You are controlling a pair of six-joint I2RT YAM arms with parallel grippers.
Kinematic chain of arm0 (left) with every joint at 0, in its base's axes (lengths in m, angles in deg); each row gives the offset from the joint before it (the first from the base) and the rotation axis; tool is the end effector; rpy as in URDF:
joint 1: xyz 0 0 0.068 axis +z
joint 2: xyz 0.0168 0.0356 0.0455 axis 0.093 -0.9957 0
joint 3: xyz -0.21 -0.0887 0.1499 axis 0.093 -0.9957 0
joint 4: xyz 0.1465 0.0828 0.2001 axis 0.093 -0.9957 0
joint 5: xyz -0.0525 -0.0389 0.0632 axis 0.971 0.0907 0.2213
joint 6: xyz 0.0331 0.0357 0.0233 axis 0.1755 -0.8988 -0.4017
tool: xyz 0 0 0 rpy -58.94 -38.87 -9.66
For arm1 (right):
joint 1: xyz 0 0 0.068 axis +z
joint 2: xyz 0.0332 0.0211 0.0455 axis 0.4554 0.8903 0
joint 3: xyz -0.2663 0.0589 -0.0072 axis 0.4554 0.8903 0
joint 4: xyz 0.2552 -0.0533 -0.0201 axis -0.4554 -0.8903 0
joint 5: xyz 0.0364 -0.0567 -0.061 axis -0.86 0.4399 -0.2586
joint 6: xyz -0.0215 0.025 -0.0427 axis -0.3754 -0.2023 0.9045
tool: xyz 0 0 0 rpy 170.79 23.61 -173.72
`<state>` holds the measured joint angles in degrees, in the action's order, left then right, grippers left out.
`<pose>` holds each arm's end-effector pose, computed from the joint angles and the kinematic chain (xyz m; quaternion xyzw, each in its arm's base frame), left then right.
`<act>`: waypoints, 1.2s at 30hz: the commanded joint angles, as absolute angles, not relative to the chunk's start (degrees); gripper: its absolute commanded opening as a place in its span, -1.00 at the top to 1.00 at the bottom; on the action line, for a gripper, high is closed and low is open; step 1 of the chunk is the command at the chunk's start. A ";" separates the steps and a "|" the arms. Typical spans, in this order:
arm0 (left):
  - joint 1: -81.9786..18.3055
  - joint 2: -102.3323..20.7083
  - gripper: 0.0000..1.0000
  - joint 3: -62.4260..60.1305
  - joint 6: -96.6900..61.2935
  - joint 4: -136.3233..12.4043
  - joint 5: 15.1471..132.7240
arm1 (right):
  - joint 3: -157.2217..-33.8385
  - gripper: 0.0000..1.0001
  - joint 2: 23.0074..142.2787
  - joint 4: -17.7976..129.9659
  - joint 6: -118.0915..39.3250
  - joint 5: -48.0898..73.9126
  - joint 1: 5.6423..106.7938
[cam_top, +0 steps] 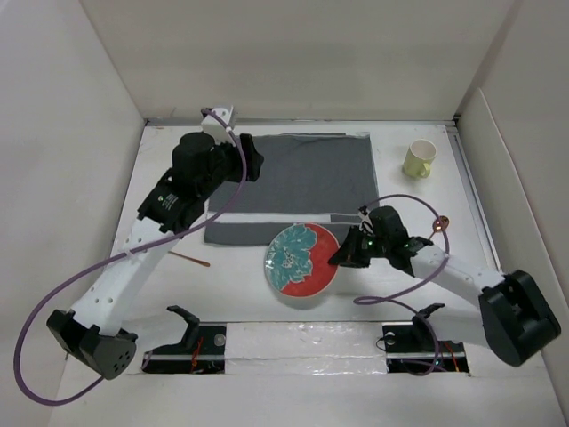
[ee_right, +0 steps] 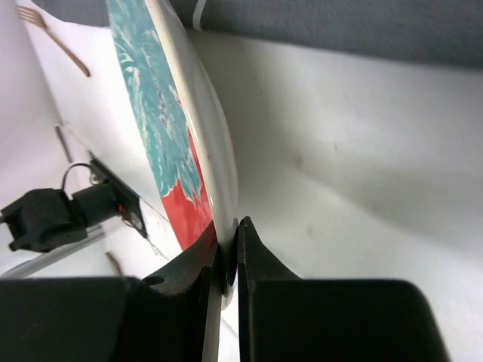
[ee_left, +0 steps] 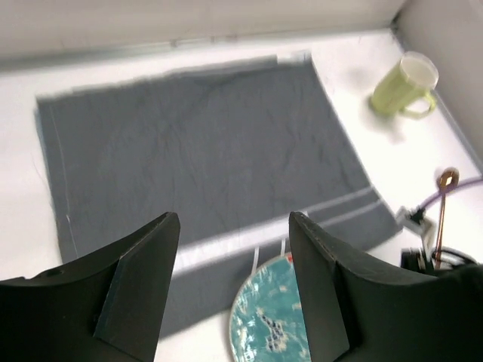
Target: Set the dinner table for one person
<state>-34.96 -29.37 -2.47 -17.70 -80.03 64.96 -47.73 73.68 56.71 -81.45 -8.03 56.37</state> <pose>0.2162 -0.1224 0.4224 0.1153 0.7521 -0.2238 0.6090 0.1937 0.1280 0.1631 0.0575 0.8962 0.4140 0.1490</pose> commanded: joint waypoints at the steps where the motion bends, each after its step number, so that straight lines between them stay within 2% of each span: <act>1: -35.04 -33.67 -0.13 7.76 -19.17 -81.54 61.37 | -57.05 1.00 65.82 47.81 -78.62 -9.76 54.96; 4: -35.04 -36.85 -0.14 12.71 -18.47 -80.95 58.47 | -66.45 1.00 68.08 48.06 -79.15 -14.51 51.09; 7: -35.04 -38.52 -0.15 13.43 -17.59 -79.27 60.48 | -75.69 1.00 76.59 51.92 -79.24 -16.79 48.54; 13: -35.04 -36.70 -0.15 6.07 -13.90 -76.73 64.00 | -94.23 1.00 98.46 58.61 -82.57 -18.21 45.81; 16: -35.04 -35.20 -0.15 2.64 -13.20 -76.37 64.09 | -101.34 1.00 105.77 59.84 -84.95 -17.68 45.81; 22: -35.04 -33.26 -0.15 -0.45 -12.67 -76.19 63.39 | -106.64 1.00 113.09 61.34 -88.46 -16.98 45.81; 31: -35.04 -33.26 -0.15 -3.00 -12.14 -75.49 63.83 | -102.69 1.00 118.19 62.83 -89.79 -13.99 45.81; 33: -35.04 -33.35 -0.16 -3.53 -11.88 -75.32 64.00 | -101.90 0.91 118.72 61.00 -88.83 -13.03 45.81; 35: -35.04 -33.43 -0.15 -4.32 -11.52 -75.22 64.01 | -101.29 0.54 118.72 56.97 -86.03 -10.32 45.81; 36: -35.04 -33.43 -0.15 -4.50 -11.52 -75.14 64.00 | -101.20 0.44 118.72 56.94 -86.01 -10.30 45.81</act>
